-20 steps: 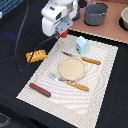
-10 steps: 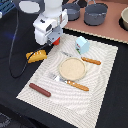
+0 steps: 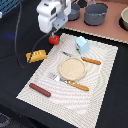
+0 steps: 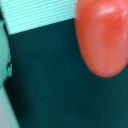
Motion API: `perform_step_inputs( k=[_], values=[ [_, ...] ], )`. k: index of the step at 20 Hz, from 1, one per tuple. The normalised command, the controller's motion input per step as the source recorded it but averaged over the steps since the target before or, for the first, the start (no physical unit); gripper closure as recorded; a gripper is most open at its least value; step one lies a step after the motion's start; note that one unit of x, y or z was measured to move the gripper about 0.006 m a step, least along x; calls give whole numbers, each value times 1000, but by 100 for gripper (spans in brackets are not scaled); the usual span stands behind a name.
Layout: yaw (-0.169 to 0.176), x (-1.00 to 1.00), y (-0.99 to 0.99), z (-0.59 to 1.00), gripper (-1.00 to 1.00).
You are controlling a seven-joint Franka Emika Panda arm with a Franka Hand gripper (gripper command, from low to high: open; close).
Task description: Interact with the objects in diverse but meaningful ways.
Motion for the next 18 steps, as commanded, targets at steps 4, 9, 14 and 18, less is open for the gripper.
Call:
perform_step_inputs(
  k=[4, 9, 14, 18],
  values=[
    [-48, 734, 236, 812, -100],
    [-107, 751, 34, 440, -100],
    [-87, 798, -9, 289, -100],
    [-22, 599, -82, 157, -100]
  ],
)
